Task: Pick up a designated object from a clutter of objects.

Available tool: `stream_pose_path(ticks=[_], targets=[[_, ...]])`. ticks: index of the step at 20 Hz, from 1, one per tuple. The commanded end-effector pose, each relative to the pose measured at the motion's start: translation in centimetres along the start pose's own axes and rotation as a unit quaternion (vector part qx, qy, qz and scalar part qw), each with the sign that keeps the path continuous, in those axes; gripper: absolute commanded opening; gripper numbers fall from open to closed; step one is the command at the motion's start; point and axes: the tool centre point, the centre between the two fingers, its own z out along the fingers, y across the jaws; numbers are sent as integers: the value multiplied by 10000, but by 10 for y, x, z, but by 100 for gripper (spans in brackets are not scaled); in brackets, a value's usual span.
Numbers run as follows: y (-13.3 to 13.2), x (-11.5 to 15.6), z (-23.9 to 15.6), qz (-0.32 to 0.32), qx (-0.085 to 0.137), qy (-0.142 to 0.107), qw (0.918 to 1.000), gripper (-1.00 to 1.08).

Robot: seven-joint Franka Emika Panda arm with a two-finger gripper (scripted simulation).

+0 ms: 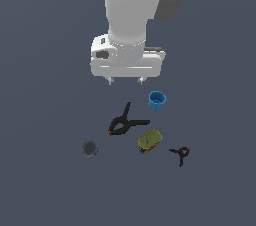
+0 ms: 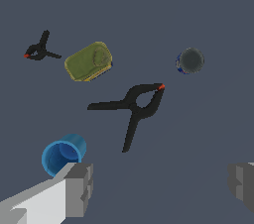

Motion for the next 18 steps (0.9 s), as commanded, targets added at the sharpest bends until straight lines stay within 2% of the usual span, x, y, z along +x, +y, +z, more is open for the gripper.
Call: stream_pose_path(ticks=[1, 11, 18], targets=[[0, 0, 0, 0, 0, 0, 10000, 28], [2, 0, 0, 69, -4, -9, 10000, 28], [-9, -6, 22, 242, 212, -285, 9991, 28]])
